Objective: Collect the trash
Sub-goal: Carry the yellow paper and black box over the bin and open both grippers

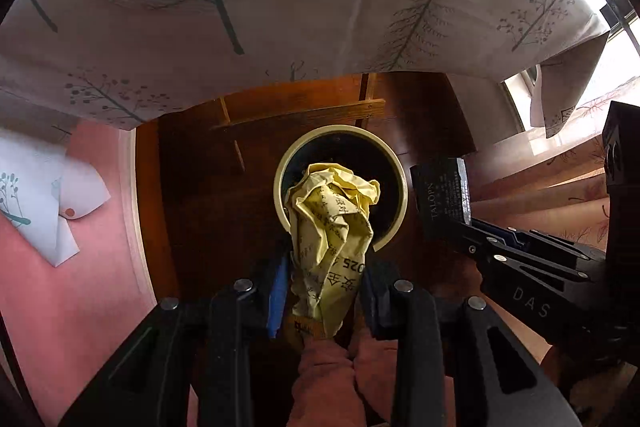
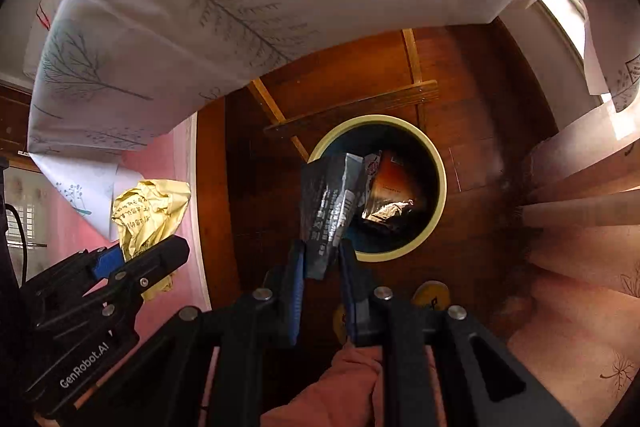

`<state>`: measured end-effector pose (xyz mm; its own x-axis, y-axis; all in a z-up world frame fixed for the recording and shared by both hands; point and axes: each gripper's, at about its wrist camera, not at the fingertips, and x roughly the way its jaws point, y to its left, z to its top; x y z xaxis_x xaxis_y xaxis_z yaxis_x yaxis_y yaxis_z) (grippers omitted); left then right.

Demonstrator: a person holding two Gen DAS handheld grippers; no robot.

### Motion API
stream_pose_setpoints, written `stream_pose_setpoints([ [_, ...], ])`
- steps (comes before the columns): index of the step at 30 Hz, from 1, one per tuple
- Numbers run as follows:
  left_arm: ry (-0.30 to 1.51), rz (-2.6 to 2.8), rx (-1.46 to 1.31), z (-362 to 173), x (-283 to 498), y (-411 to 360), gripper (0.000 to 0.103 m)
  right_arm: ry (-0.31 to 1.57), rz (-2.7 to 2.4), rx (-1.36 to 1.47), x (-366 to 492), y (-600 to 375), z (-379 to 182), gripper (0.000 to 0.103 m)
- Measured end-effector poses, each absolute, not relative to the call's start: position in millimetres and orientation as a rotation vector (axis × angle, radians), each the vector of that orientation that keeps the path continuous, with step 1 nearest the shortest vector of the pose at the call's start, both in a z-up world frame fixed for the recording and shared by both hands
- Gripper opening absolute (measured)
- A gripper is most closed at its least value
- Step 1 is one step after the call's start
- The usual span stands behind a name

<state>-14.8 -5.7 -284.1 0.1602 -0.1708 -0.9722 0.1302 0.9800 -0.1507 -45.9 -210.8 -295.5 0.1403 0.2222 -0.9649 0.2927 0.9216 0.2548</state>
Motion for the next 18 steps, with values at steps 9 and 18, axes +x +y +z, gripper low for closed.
stream_pose_setpoints([
  [9, 1.388, -0.233, -0.082, -394.5, 4.0, -17.4, 0.057, 1.455, -0.100, 0.501, -37.3, -239.1, -432.9, 0.029],
  [18, 1.397, -0.208, -0.068, -399.1, 7.7, -11.4, 0.081, 1.444, -0.131, 0.529, -37.8, -253.8, -448.4, 0.050],
])
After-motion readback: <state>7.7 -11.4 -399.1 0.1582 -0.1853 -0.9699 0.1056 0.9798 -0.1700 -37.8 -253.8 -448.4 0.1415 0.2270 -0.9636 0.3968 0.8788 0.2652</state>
